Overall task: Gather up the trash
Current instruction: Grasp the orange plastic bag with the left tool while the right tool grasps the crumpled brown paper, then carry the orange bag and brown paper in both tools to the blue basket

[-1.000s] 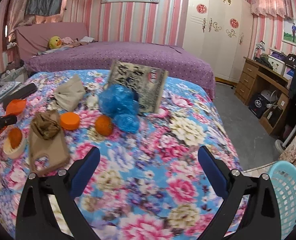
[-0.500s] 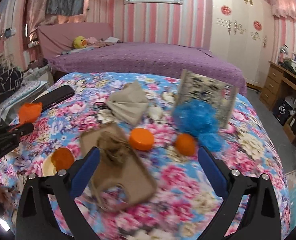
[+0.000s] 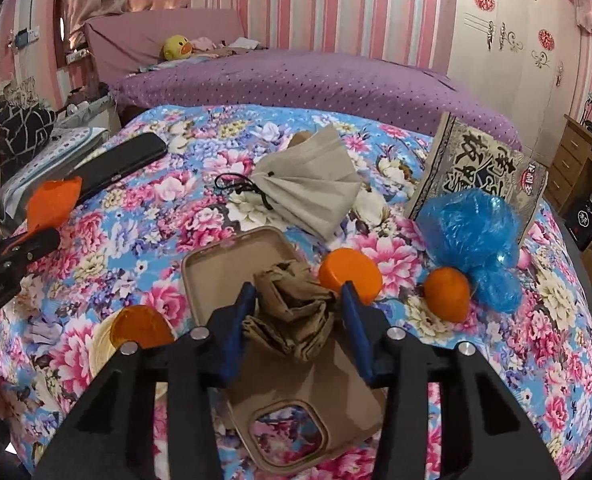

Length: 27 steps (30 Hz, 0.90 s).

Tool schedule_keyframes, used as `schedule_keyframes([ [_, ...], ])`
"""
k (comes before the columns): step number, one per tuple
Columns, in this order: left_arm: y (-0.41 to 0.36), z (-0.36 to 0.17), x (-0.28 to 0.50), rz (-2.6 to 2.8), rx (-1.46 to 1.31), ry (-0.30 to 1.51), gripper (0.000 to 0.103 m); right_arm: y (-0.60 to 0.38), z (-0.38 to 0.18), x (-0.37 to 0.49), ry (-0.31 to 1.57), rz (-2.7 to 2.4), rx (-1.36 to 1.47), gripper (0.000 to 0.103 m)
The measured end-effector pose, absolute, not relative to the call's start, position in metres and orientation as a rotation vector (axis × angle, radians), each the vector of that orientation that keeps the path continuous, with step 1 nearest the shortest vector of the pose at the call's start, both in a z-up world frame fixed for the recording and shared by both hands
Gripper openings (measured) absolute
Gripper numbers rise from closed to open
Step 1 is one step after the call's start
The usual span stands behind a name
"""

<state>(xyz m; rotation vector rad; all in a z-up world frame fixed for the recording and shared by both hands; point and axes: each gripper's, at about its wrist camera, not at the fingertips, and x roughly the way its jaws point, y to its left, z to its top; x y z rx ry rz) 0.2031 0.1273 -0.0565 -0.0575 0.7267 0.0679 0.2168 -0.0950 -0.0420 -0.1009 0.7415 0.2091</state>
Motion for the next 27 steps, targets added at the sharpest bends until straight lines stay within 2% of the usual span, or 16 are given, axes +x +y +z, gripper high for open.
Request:
schedule_keyframes([
  [9,0.108,-0.042,0.198,0.053,-0.054,0.708,0.017,-0.145,-0.021,0.189,0.672,0.136,-0.083,0.043],
  [27,0.006,-0.014,0.169,-0.063,-0.017,0.712,0.017,-0.278,-0.004,0.128,0.631,-0.033,0.025,0.043],
])
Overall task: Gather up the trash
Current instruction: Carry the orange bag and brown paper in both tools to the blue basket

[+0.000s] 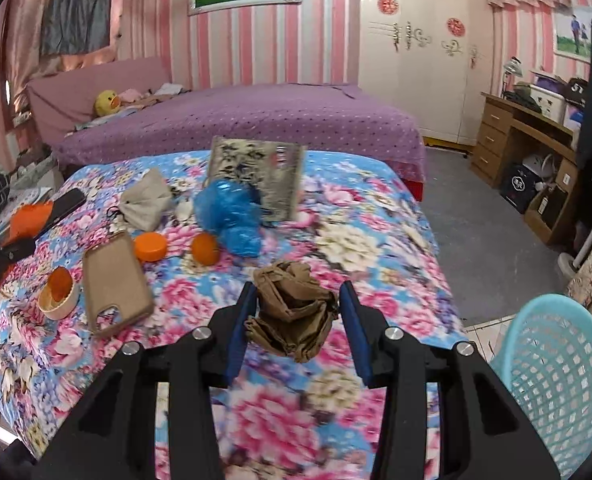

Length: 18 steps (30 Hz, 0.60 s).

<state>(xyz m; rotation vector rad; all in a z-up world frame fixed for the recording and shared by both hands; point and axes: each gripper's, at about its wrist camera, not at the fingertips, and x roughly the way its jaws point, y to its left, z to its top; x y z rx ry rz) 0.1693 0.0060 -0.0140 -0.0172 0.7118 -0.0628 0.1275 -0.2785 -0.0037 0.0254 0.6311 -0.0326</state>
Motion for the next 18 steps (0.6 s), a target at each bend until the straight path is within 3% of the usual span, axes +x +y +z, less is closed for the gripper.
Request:
schedule_keyframes([
  [18,-0.054,-0.014,0.159,-0.089,0.022,0.698,0.017,-0.327,0.003,0.111,0.598,-0.058,0.014,0.043],
])
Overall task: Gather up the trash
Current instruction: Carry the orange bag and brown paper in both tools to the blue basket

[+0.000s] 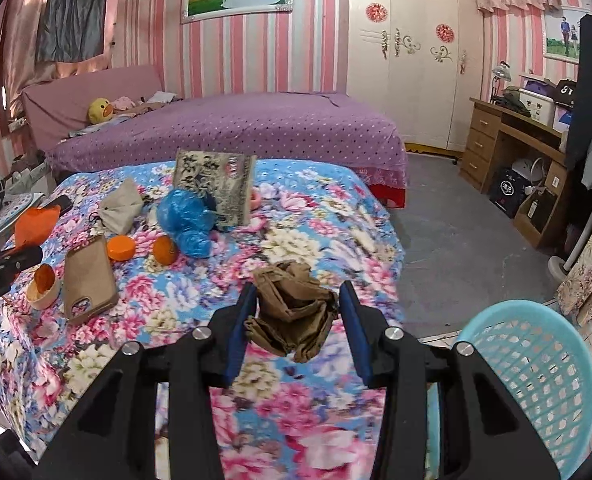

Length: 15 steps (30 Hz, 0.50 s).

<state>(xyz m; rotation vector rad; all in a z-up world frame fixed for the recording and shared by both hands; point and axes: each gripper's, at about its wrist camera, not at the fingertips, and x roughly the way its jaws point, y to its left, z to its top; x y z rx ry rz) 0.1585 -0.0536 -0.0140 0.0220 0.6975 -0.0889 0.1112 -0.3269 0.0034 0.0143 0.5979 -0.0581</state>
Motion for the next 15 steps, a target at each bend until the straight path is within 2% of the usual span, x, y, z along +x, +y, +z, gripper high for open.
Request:
schedule_keyframes([
  [15,-0.118,-0.017,0.142,-0.159,0.002,0.657,0.017,-0.419,0.005,0.077,0.589,-0.177,0.030,0.043],
])
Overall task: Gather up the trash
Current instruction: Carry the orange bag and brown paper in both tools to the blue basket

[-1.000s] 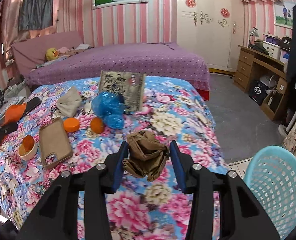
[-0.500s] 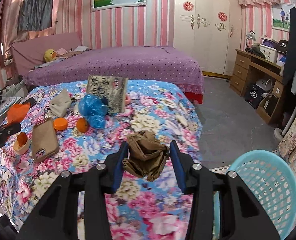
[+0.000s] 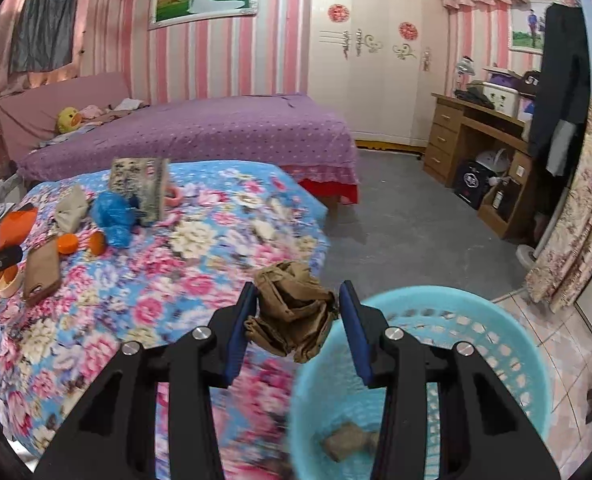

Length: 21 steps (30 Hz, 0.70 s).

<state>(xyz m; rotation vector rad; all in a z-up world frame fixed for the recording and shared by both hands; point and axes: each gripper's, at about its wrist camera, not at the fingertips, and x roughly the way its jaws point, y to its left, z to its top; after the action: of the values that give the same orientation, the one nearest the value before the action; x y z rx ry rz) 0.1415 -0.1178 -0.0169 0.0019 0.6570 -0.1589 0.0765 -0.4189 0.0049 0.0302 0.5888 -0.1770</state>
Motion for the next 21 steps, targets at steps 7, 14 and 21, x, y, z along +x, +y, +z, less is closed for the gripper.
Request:
schedule_keyframes([
  [7,-0.159,-0.018,0.132,-0.228,0.023,0.652,0.017,-0.468,0.010,0.050,0.561,-0.249,0.056,0.043],
  [14,-0.212,-0.015,0.125,-0.294,0.045,0.644,0.017,-0.507,0.013,0.033,0.545,-0.294,0.071,0.043],
  [21,-0.285,-0.008,0.104,-0.415,0.088,0.573,0.017,-0.545,0.002,0.016,0.558,-0.358,0.086,0.043],
])
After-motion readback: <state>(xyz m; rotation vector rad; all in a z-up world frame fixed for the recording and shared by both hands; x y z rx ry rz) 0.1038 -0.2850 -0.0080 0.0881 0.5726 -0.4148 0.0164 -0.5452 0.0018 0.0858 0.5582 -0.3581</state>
